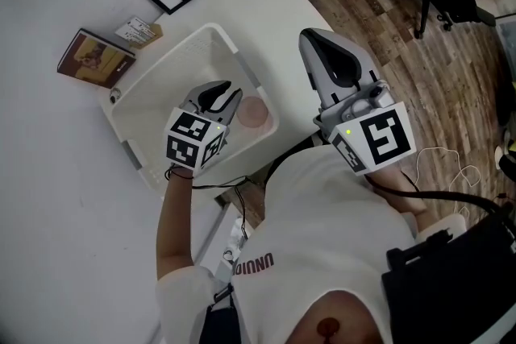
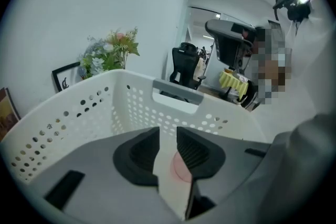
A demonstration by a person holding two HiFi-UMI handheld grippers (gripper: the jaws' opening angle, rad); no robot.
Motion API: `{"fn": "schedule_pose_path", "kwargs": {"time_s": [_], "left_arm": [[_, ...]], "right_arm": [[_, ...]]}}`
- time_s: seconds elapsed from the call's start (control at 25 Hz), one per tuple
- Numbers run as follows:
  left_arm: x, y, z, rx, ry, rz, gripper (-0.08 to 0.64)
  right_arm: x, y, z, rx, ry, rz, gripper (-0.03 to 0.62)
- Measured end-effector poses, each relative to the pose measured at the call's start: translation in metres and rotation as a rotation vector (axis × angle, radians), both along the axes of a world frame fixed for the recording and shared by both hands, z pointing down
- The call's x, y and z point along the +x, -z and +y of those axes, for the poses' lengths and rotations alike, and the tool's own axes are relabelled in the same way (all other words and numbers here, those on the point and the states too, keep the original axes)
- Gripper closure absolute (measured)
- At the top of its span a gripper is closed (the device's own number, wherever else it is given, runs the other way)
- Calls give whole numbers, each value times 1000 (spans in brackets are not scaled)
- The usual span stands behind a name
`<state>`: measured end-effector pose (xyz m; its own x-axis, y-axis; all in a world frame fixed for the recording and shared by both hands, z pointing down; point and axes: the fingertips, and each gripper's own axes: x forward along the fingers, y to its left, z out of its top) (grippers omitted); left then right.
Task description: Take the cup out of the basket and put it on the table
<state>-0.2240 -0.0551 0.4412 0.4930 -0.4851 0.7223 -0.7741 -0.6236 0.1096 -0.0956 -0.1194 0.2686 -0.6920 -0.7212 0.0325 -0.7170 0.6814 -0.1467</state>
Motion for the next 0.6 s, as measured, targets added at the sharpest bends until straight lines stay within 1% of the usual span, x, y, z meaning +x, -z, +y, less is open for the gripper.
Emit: {"fn": "schedule_pose_path", "kwargs": {"time_s": [0.24,0.44,0.6], "left_arm": [[2,-19,3,-28,-75,-50,442],[4,-33,8,-63,-101,-60,442],[5,-45,14,-94,-135,-83,442]], "right_arm": [[3,-1,0,-2,-9,4,574],[5,-1,0,-1,-12,7,574],[6,-1,-1,1,-15,7,574]]}}
